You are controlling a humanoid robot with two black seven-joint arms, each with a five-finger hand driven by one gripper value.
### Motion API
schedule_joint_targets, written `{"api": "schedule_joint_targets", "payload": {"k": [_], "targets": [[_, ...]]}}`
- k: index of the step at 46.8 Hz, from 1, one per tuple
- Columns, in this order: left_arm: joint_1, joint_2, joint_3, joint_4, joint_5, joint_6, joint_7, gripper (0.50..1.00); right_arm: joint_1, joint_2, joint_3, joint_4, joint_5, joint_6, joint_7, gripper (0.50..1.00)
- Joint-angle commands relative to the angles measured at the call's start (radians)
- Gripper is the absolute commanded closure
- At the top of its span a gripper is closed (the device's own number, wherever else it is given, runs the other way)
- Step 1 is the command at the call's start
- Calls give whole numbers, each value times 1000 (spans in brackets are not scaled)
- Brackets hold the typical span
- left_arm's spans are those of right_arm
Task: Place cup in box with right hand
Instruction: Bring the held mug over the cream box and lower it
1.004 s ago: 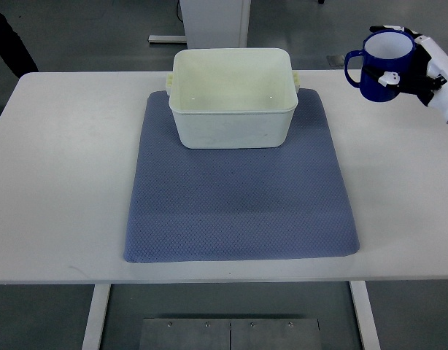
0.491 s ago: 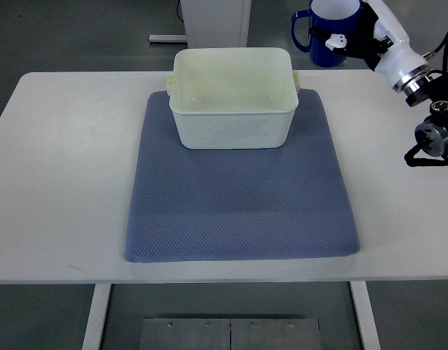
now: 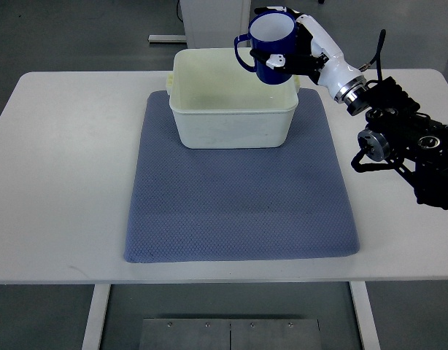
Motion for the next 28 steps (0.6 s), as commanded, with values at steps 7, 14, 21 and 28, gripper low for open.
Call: {"api": "schedule_joint_targets", "payload": {"k": [7, 14, 21, 28], "targets": [[0, 0, 0, 0, 0, 0, 0, 500, -2, 54, 0, -33, 1, -4, -14, 1000], [0, 0, 0, -1, 0, 0, 0, 500, -9, 103, 0, -81, 1, -4, -19, 1000], [0, 0, 0, 0, 0, 0, 0, 500, -15, 142, 0, -116, 5, -10, -23, 1000], [0, 0, 0, 0, 0, 0, 0, 500, -23, 154, 3, -118, 6, -32, -36, 1000]]}}
